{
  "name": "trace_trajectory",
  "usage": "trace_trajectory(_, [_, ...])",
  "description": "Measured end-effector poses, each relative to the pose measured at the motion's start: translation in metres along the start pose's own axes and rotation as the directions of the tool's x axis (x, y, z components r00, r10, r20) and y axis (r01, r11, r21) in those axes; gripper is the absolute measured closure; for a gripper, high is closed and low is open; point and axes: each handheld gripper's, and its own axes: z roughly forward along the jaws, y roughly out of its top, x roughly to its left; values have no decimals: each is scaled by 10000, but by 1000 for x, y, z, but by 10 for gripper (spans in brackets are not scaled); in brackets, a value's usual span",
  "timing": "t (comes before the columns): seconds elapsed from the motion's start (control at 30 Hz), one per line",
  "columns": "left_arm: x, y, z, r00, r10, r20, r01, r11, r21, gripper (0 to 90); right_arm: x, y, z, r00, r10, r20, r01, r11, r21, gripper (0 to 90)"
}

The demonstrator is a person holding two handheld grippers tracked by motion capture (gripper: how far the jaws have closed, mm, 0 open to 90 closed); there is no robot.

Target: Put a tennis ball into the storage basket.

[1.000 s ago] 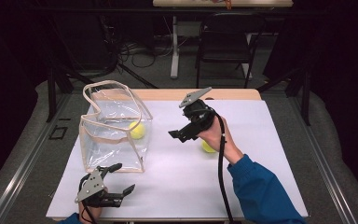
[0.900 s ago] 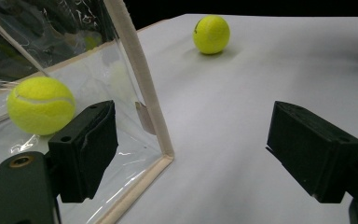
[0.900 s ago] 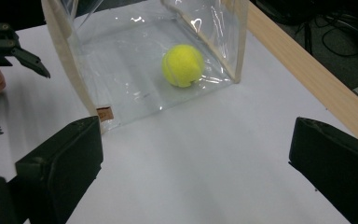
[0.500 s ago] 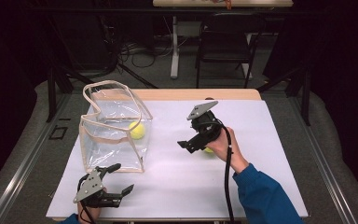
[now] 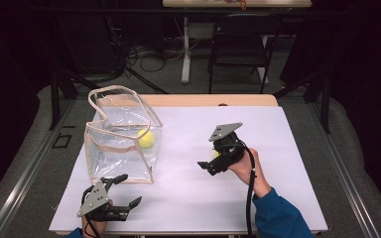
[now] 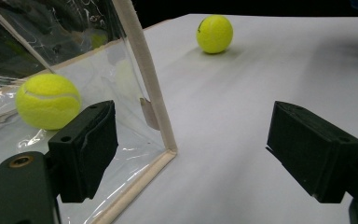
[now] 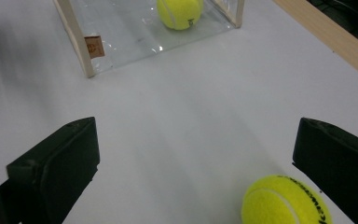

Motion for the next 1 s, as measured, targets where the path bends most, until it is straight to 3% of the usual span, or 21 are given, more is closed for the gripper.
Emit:
trace_trajectory(0.2, [-1, 1, 0, 9999, 112, -33, -111, 9999, 43, 161, -2, -13, 6, 9999, 154, -41, -153, 9997, 211, 0])
trace_trajectory(0.5, [-1, 1, 0, 9999, 127, -41, -127, 9999, 29, 161, -4, -19, 5, 9996, 278, 14, -278, 9991, 306, 0])
trace_trajectory(0.67, [-1, 1, 0, 9999, 119, -8, -119, 9999, 56, 161, -5, -23, 3, 9994, 251, 240, -259, 9991, 326, 0])
trace_trajectory(1.0, [-1, 2, 3, 9998, 162, 97, -162, 9999, 19, 161, -15, -46, -6, 9943, 733, 780, -773, 9957, 502, 0])
